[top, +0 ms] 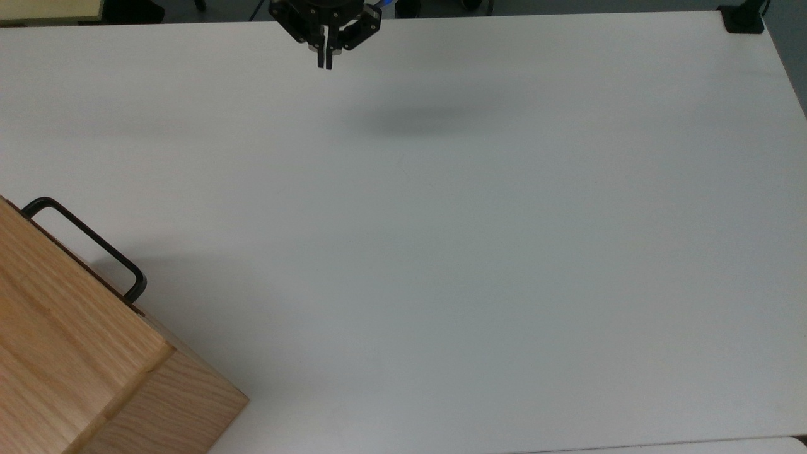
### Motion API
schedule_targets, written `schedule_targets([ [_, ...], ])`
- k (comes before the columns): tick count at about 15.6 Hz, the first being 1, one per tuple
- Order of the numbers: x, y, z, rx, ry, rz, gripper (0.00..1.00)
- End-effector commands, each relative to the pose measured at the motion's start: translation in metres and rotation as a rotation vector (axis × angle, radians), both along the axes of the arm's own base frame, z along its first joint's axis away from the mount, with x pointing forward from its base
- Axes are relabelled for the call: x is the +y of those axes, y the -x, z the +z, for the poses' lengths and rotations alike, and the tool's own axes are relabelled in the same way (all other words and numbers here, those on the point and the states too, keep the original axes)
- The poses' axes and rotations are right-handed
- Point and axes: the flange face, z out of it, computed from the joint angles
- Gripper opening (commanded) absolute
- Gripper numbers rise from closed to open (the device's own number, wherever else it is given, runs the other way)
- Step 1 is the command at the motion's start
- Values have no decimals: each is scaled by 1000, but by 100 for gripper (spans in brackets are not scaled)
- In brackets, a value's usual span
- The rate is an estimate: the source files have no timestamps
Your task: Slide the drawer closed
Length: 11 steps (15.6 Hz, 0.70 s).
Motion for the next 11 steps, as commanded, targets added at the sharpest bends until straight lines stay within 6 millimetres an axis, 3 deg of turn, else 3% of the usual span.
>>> schedule_targets([
  [1,-12,9,8,6,-42,9,52],
  [2,-12,9,7,6,-42,15,54],
  [3,-13,9,8,5,-42,17,71],
  [4,-14,9,8,7,-42,15,100],
  [11,-14,8,7,2,-40,5,100],
])
